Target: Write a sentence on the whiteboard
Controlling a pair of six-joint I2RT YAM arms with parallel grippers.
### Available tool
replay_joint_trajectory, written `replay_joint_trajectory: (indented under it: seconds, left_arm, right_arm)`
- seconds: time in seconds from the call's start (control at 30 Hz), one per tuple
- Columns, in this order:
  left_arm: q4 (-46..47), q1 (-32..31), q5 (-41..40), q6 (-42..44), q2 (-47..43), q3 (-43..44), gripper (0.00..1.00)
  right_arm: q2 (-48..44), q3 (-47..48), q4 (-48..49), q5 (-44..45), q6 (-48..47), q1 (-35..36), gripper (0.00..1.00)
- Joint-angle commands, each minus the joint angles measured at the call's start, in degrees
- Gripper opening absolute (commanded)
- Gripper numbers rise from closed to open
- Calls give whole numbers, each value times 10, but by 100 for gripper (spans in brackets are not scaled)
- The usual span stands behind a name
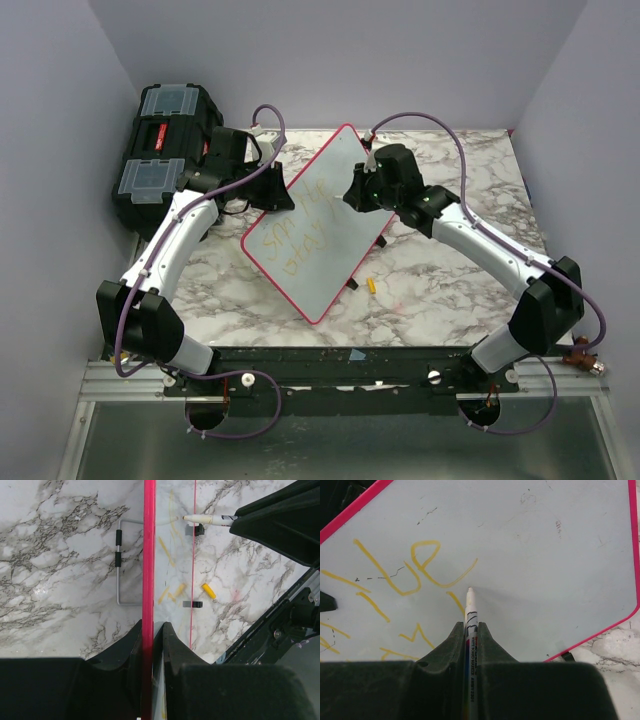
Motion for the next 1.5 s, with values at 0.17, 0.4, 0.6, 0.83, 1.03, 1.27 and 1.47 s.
replay_joint_trajectory:
  seconds: [0.17, 0.4, 0.6, 0.83, 1.03, 1.27, 1.47]
  left_arm:
    - [13, -2, -43, 48, -4, -3, 0]
    - [14, -2, -41, 46, 0, -1, 0]
    - [14, -2, -41, 46, 1, 1, 0]
    - [16, -2, -40, 45, 1, 0, 0]
    - [17, -2, -37, 44, 4, 3, 0]
    - [17, -2, -38, 43, 5, 3, 0]
    - [16, -2, -38, 45, 7, 3, 0]
  right_arm:
    - [20, 11, 10, -18, 7, 1, 1]
    - [24, -3, 7, -34, 7, 1, 1]
    - [19, -17, 4, -47, 8, 1, 1]
    - [9, -41, 1, -66, 15, 2, 1]
    - [8, -47, 1, -78, 20, 2, 1]
    - [5, -50, 11, -105, 14, 2, 1]
    - [5, -55, 19, -115, 14, 2, 1]
